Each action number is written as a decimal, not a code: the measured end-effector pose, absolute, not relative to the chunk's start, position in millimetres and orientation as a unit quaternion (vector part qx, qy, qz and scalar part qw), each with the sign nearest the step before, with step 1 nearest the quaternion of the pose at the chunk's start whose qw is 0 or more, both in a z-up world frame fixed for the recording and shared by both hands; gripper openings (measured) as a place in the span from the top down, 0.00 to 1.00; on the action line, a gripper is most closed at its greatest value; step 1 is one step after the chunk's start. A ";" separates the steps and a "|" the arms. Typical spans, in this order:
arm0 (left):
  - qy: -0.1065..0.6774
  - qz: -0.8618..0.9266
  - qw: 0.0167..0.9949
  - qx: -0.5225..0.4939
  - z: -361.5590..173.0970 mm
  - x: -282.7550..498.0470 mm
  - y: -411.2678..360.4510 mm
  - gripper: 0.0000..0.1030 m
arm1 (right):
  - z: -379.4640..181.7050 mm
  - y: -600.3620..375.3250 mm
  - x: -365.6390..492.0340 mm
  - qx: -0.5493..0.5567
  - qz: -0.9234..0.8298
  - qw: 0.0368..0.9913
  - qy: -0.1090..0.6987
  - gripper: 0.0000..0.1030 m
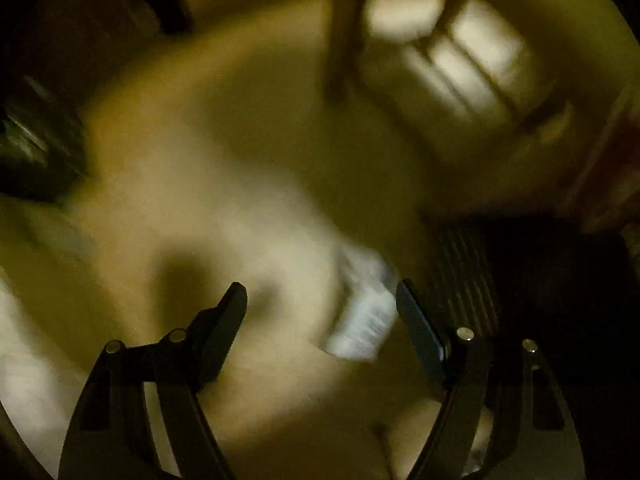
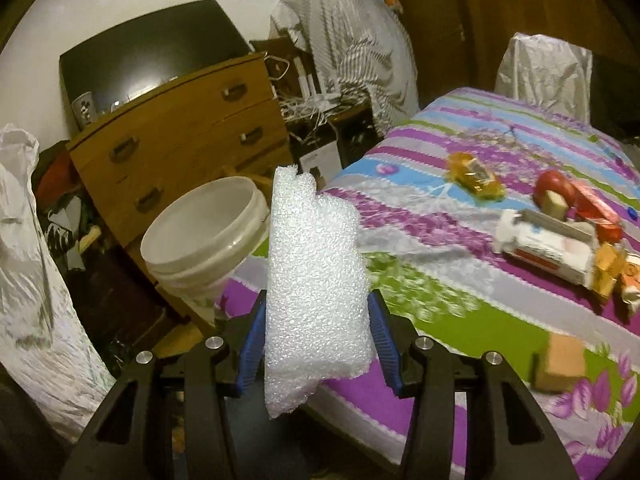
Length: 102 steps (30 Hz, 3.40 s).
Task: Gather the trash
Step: 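Carry the wrapper packet and foam block over the white bucket with both tools, then open the left tool and right tool to drop both items into the bucket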
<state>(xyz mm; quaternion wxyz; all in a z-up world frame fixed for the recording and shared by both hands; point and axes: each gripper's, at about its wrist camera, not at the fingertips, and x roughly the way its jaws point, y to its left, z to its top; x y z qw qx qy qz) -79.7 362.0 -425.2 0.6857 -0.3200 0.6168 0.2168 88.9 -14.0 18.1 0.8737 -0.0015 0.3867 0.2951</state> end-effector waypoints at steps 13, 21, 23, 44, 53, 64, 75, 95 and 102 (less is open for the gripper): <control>0.690 0.213 0.620 -0.305 -538.6 -67.8 328.4 0.71 | 5.8 27.1 111.4 -0.037 0.295 0.857 0.422 0.51; 0.523 0.292 0.721 -0.349 -363.3 -100.0 379.1 0.73 | -1.5 27.5 110.6 -0.015 0.326 0.851 0.412 0.51; 0.476 0.314 0.746 -0.344 -303.2 -98.4 390.3 0.72 | -4.2 31.9 110.3 -0.009 0.340 0.848 0.407 0.51; 0.206 0.274 0.936 -0.083 92.5 12.8 272.4 0.71 | 87.6 62.3 135.3 0.013 0.397 0.869 0.295 0.51; 0.225 0.281 0.933 -0.022 91.3 73.0 299.4 0.71 | 107.2 173.0 199.6 -0.027 0.424 0.828 0.366 0.51; 0.260 0.276 0.925 -0.020 76.7 94.0 321.5 0.70 | 80.9 242.0 234.7 -0.034 0.426 0.792 0.435 0.51; 0.296 0.280 0.913 -0.029 52.0 104.5 343.1 0.69 | 51.2 280.0 242.5 -0.051 0.432 0.775 0.458 0.47; 0.314 0.276 0.906 -0.058 43.7 100.0 358.9 0.51 | 48.5 247.6 252.1 -0.039 0.404 0.805 0.434 0.28; 0.233 0.189 0.951 -0.079 57.0 58.2 344.4 0.52 | 80.9 189.6 211.6 -0.042 0.379 0.860 0.338 0.25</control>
